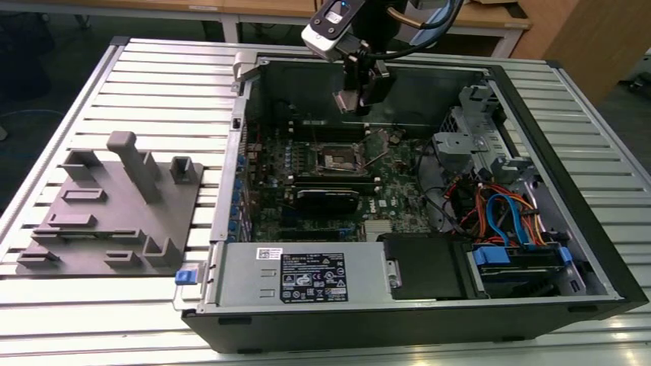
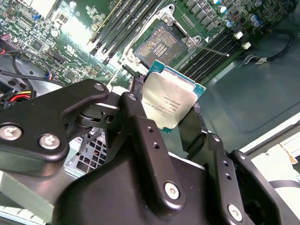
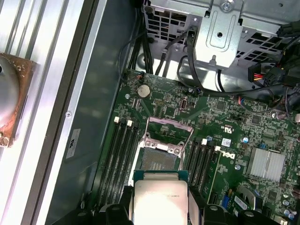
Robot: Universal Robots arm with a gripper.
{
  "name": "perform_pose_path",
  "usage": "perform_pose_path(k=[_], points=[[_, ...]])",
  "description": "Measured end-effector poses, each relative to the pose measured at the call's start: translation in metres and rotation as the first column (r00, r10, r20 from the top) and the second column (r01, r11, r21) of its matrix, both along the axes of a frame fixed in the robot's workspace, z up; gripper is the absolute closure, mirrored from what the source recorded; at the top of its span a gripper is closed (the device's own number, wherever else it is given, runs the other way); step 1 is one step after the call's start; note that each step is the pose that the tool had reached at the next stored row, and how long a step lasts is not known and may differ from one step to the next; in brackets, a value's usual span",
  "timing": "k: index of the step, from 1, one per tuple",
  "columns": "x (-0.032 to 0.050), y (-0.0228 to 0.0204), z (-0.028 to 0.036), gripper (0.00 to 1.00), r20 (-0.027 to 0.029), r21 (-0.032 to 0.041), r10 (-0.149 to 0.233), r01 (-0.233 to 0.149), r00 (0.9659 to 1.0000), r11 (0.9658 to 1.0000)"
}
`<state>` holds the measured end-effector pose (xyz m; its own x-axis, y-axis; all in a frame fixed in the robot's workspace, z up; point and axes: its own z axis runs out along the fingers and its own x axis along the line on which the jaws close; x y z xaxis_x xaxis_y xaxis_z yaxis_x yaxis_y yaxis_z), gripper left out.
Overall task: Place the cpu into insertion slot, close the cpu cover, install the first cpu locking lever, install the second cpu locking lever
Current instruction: 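Place the cpu into insertion slot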
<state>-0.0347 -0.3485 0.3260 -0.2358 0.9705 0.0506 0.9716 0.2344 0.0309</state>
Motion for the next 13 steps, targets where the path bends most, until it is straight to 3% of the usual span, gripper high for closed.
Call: perform_pose_path(k=[6,13], points=[[0.0,0.0001,-0.0005,0.46,0.0001,0.0,-0.008,0.008,1.0,1.0],[0.0,0.0001,-0.0103,0.46,0.0,0.0001,-0.089,0.089,0.996,0.996]])
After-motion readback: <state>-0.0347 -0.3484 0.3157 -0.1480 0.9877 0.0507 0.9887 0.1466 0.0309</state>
